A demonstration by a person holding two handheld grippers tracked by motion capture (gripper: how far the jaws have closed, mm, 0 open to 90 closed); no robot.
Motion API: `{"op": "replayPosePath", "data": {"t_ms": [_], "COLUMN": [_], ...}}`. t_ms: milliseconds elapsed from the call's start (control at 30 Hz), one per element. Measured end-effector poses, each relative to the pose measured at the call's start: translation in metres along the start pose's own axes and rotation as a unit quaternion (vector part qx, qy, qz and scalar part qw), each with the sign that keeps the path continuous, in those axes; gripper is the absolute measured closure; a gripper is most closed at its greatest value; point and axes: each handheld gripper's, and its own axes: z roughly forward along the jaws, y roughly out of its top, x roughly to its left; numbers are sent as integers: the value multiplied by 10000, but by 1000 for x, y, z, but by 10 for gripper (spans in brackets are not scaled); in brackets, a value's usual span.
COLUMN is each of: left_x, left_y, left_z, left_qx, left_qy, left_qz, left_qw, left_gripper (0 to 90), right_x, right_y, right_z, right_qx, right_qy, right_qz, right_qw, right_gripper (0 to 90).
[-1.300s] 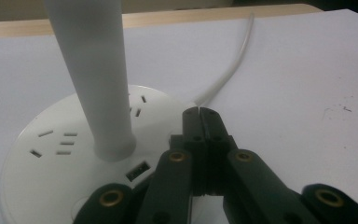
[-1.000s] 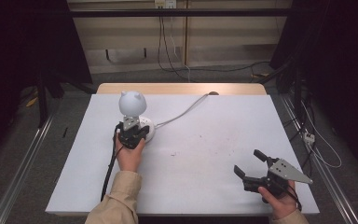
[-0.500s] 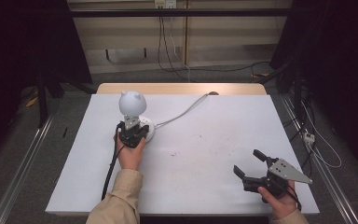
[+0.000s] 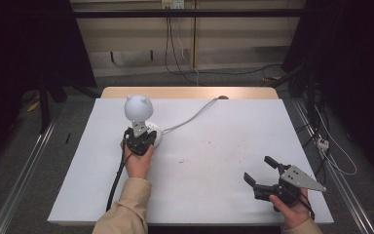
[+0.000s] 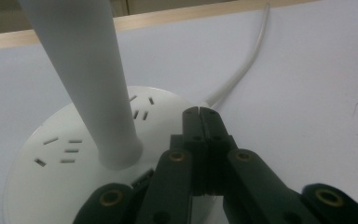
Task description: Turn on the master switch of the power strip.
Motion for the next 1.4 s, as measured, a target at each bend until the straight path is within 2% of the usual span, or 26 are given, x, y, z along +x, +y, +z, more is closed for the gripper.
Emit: {"op": "replayPosePath", "data": {"t_ms": [33,133,233,267,300,333,367,467,633,800,867,967,1033,1100,1200,1233,1267,1300,1400], "left_x": [-1,-2,-4,-4,-5,-3,-3,-4,-6,-7,-8,-8,-8,-7,-9,-9,-9,-9,-9], "left_y": [0,0,0,0,-1,-1,-1,-2,-2,-3,-4,-4,-4,-5,-6,-6,-6,-6,-6], "left_z": [1,0,1,1,2,2,2,3,4,4,5,4,5,4,6,6,6,7,6], "left_qx": [-80,-55,-192,-127,-172,-61,-27,-115,-124,-113,-157,-113,-181,-146,-238,-166,-166,-239,-171], "left_qy": [10,90,123,153,165,188,226,215,247,323,328,351,351,319,418,475,475,462,472], "left_qz": [-63,92,18,96,47,185,225,146,146,262,180,304,186,219,193,294,294,183,308], "left_qw": [9999,9999,9997,9998,9997,9996,9995,9996,9995,9991,9992,9989,9990,9991,9987,9983,9983,9985,9983], "left_gripper": [900,900,900,900,900,900,900,900,900,900,900,900,900,900,900,900,900,900,900], "right_x": [0,0,0,0,0,0,0,1,1,1,1,1,1,2,2,2,2,2,2], "right_y": [0,0,0,0,0,0,0,0,0,1,1,1,1,1,1,1,1,1,1], "right_z": [0,0,0,0,0,0,0,0,0,-1,-1,-1,-1,0,0,0,0,0,-1], "right_qx": [0,-5,-5,-7,-7,-8,-10,-10,-14,-16,-21,-28,-29,-33,-39,-40,-44,-49,-43], "right_qy": [2,10,16,15,16,16,17,21,21,23,22,29,34,33,29,26,26,28,30], "right_qz": [2,-6,-5,-6,-5,-4,-3,7,4,22,13,10,4,0,2,-1,-5,-6,-1], "right_qw": [10000,10000,10000,10000,10000,10000,10000,10000,10000,10000,10000,10000,10000,10000,10000,10000,10000,10000,10000], "right_gripper": [57,57,58,57,57,58,58,58,58,58,58,59,59,59,58,58,58,58,58]}}
